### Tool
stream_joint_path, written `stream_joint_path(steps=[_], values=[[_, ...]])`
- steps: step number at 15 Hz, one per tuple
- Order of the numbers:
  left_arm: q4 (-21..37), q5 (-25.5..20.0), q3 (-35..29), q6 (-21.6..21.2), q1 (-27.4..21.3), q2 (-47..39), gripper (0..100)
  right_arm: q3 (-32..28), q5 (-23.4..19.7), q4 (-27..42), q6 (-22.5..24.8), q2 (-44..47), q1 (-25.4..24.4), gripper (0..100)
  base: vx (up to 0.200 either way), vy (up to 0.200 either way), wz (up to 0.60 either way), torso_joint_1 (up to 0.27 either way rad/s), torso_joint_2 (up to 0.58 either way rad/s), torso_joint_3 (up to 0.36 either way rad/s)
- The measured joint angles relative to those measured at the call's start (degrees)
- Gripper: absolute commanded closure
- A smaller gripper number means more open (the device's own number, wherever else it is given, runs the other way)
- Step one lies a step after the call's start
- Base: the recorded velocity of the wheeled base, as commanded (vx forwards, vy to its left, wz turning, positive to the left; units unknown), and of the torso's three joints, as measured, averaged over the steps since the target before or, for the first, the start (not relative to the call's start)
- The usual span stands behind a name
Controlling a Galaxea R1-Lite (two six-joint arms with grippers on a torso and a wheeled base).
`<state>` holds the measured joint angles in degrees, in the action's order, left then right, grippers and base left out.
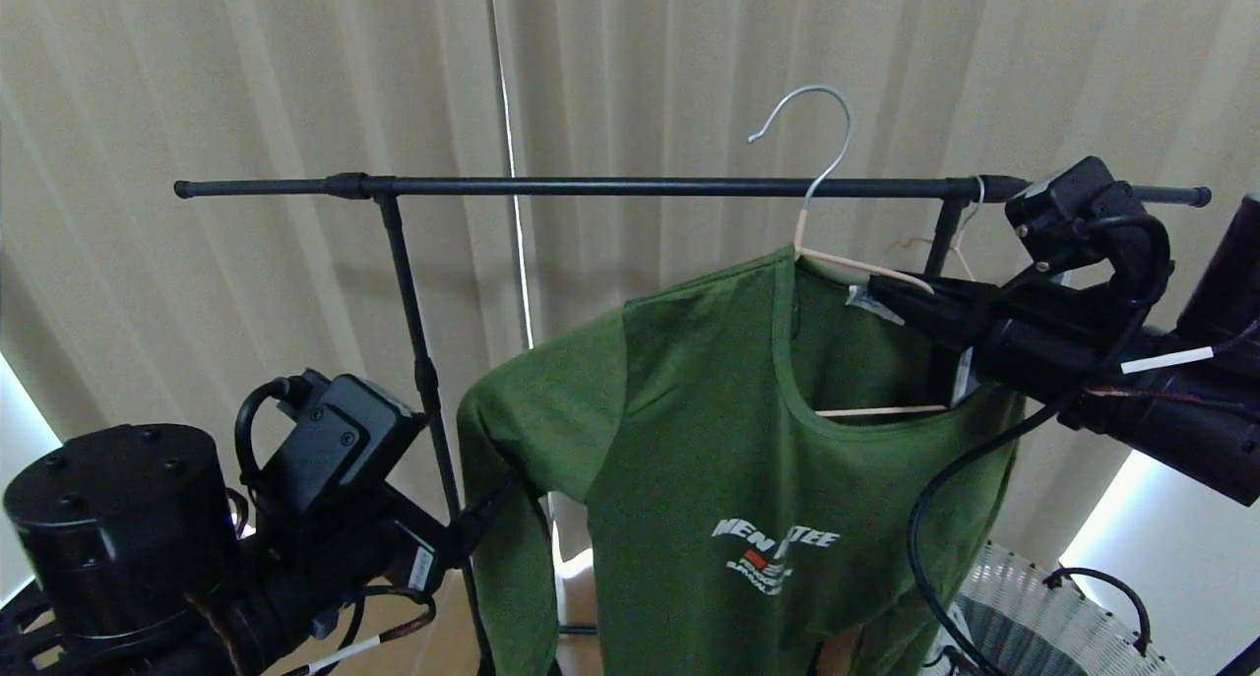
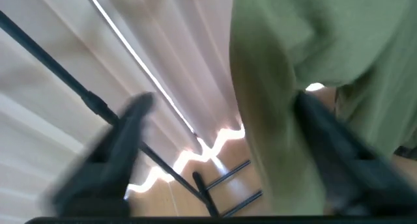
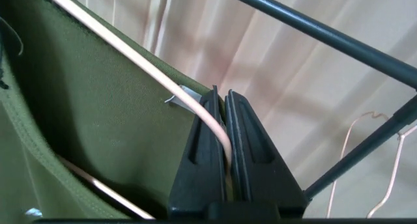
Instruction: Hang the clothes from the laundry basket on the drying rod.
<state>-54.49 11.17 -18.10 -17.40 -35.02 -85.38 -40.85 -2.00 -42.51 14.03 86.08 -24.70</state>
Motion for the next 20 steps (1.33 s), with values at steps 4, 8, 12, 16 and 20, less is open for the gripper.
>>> stream_joint_path(steps=[4, 8, 12, 16, 20], values=[[0.0, 0.2, 0.5, -0.4, 2.3, -0.9, 100, 0.0, 0.5, 0.0, 0.2, -0.2, 0.3, 100, 0.000, 0.000, 0.00, 0.000, 0.00, 0.000], [-0.1, 0.3, 2.0, -0.8, 9.3, -0.9, 100, 0.0, 0.8, 0.7, 0.4, -0.1, 4.6, 100, 0.000, 0.000, 0.00, 0.000, 0.00, 0.000], [-0.1, 0.3, 3.2, -0.8, 12.5, -0.2, 100, 0.2, 0.8, 0.8, 0.4, 0.1, 6.2, 100, 0.000, 0.000, 0.00, 0.000, 0.00, 0.000], [0.0, 0.4, 3.3, -0.6, 12.3, 0.2, 0, 0.3, 0.9, 0.8, 0.4, 0.2, 6.3, 100, 0.000, 0.000, 0.00, 0.000, 0.00, 0.000], [0.1, -0.1, 3.9, -0.3, 11.6, 2.3, 0, 0.6, 0.9, 1.1, 0.4, 0.3, 6.3, 100, 0.000, 0.000, 0.00, 0.000, 0.00, 0.000]])
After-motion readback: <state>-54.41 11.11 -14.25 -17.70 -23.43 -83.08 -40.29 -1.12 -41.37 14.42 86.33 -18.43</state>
